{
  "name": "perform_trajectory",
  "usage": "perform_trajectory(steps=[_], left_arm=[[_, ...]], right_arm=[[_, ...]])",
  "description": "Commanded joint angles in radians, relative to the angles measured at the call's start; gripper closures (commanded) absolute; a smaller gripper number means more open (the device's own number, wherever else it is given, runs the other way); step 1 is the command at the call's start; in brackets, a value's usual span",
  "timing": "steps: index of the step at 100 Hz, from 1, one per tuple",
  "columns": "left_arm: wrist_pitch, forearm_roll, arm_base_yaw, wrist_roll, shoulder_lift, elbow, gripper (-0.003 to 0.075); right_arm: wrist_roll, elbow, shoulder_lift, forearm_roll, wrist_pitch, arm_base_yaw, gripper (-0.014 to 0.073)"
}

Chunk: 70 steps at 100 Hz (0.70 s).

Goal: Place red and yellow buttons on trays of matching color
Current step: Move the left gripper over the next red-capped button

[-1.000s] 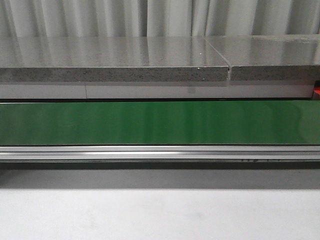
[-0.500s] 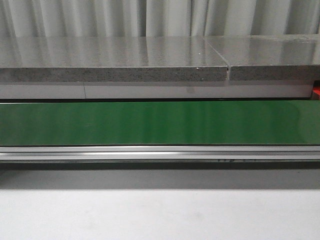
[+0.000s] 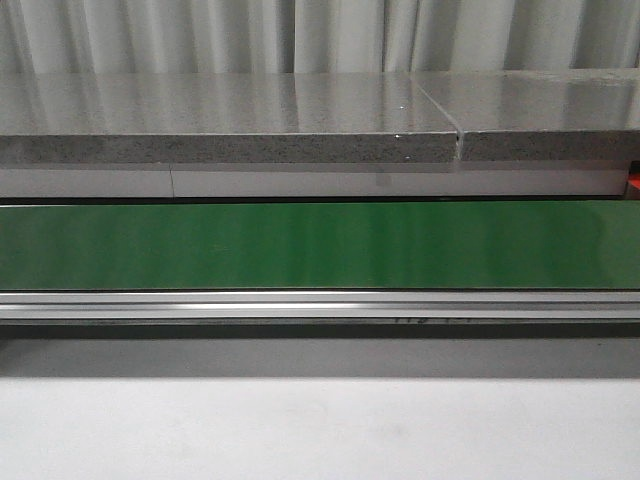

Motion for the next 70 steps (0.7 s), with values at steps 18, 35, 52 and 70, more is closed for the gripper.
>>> perform_trajectory(steps=[18,35,52,70], left_arm=[[-0.048,-0.02,0.023,-0.012,0.257,-0.134,0.01],[-0.054,-0.017,0.023,-0.012,0.396,-0.17,0.01],[-0.079,-0.019,0.043,-0.027,0.481,-0.175,0.01],[-0.108,-0.019,0.053,-0.028,0.54,-0.176,0.01]], right_arm=[[-0.009,-0.037,-0.018,0.011,-0.054,0.002,0.0662],[-0.009,-0.037,-0.018,0.011,-0.054,0.002,0.0662],[-0.009,-0.037,-0.018,0.011,-0.054,0.002,0.0662],[-0.009,-0.037,-0.018,0.011,-0.054,0.002,0.0662]])
